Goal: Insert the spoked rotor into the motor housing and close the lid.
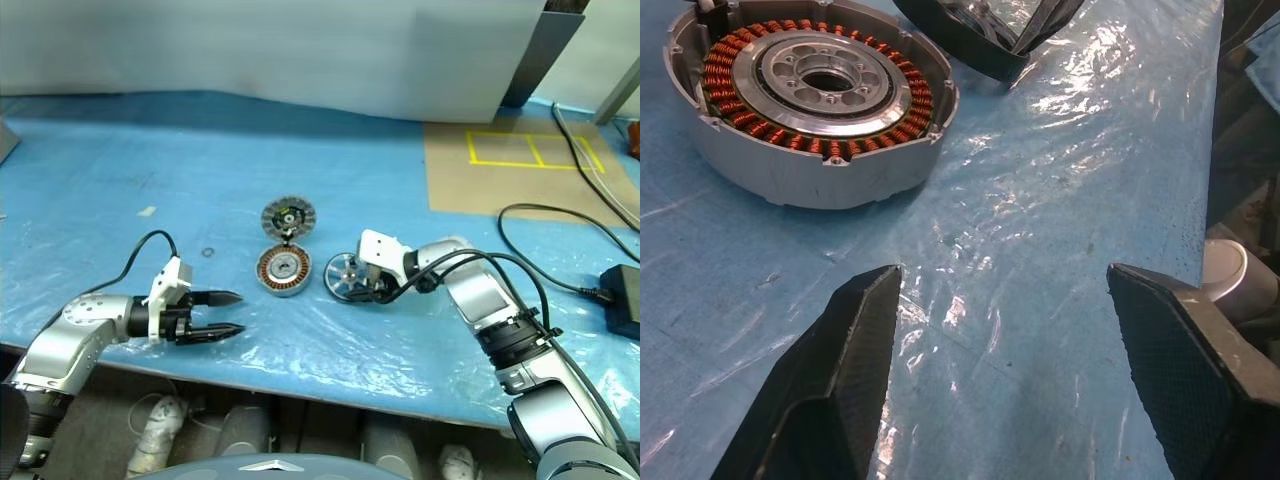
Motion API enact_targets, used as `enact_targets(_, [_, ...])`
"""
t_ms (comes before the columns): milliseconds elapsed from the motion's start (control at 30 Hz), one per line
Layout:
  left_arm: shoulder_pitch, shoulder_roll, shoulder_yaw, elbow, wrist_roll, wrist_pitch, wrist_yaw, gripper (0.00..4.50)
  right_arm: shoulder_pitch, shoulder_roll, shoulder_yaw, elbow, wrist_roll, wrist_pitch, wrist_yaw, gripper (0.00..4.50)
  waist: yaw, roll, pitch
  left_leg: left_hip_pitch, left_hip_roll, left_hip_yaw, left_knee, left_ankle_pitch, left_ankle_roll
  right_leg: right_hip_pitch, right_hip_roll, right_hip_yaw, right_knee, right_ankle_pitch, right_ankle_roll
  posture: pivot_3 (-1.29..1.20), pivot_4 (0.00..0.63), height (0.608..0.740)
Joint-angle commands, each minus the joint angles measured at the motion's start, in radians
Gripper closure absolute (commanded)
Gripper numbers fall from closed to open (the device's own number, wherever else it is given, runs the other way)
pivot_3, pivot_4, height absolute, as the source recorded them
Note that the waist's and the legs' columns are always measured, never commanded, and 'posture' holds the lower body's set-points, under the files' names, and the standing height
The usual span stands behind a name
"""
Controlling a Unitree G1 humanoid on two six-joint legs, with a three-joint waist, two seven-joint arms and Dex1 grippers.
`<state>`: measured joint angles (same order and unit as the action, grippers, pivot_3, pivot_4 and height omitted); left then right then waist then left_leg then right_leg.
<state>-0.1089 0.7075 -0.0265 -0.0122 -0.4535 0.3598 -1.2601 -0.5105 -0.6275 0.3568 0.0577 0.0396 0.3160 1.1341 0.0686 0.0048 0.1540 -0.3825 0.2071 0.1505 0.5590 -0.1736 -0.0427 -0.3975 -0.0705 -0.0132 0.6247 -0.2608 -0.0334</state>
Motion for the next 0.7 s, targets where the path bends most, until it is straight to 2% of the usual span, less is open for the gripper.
enact_targets(33, [0.000, 0.010, 0.002, -0.038, -0.002, 0.003, 0.002, 1.01, 0.008, -0.006, -0.032, -0.033, 0.010, 0.015, -0.013, 1.77, 0.000, 0.000, 0.000, 0.000, 0.000, 0.000, 0.000, 0.000, 0.000, 0.000, 0.000, 0.000, 0.000, 0.000, 0.000, 0.00, 0.150, 0.740])
enact_targets(67, [0.000, 0.010, 0.000, -0.043, -0.003, 0.006, 0.003, 1.01, 0.007, -0.005, -0.036, -0.033, 0.011, 0.017, -0.018, 2.02, 0.000, 0.000, 0.000, 0.000, 0.000, 0.000, 0.001, 0.000, 0.000, 0.000, 0.000, 0.000, 0.000, 0.000, 0.000, 0.00, 0.150, 0.740])
enact_targets(200, [0.002, 0.007, 0.005, -0.054, -0.012, 0.017, 0.009, 1.01, 0.009, 0.003, -0.073, -0.050, 0.038, 0.046, -0.037, 2.02, 0.000, 0.000, 0.000, 0.000, 0.000, 0.000, 0.001, 0.000, 0.000, 0.001, 0.000, 0.000, 0.000, 0.000, 0.000, 0.00, 0.150, 0.740])
enact_targets(467, [0.022, 0.016, 0.004, -0.052, -0.009, 0.023, 0.003, 1.01, 0.068, -0.052, -0.106, -0.173, 0.133, 0.148, 0.026, 2.02, 0.001, 0.000, 0.000, 0.000, 0.000, 0.000, 0.001, 0.000, 0.001, 0.000, 0.000, 0.000, 0.000, 0.000, 0.000, 0.00, 0.150, 0.740])
enact_targets(567, [-0.024, 0.019, 0.017, -0.016, -0.016, 0.042, 0.005, 1.01, 0.084, -0.059, -0.117, -0.199, 0.157, 0.173, 0.027, 2.02, 0.001, 0.000, 0.000, 0.000, 0.000, 0.000, 0.001, -0.001, 0.001, 0.000, 0.000, 0.000, 0.000, 0.000, 0.000, 0.00, 0.150, 0.740])
enact_targets(667, [-0.062, -0.010, 0.062, 0.038, -0.005, 0.011, 0.072, 1.01, 0.084, -0.047, -0.164, -0.220, 0.199, 0.211, -0.005, 2.02, 0.001, 0.000, 0.000, 0.000, 0.000, 0.000, 0.002, -0.002, 0.000, 0.001, 0.000, 0.000, 0.001, 0.000, -0.001, 0.00, 0.150, 0.740])
enact_targets(700, [-0.093, -0.044, 0.094, 0.073, 0.010, -0.024, 0.149, 1.01, 0.083, -0.038, -0.184, -0.225, 0.214, 0.226, -0.023, 2.02, 0.001, 0.000, 0.000, 0.000, 0.000, 0.000, 0.002, -0.002, 0.000, 0.001, -0.001, 0.000, 0.001, 0.001, -0.001, 0.00, 0.150, 0.740])
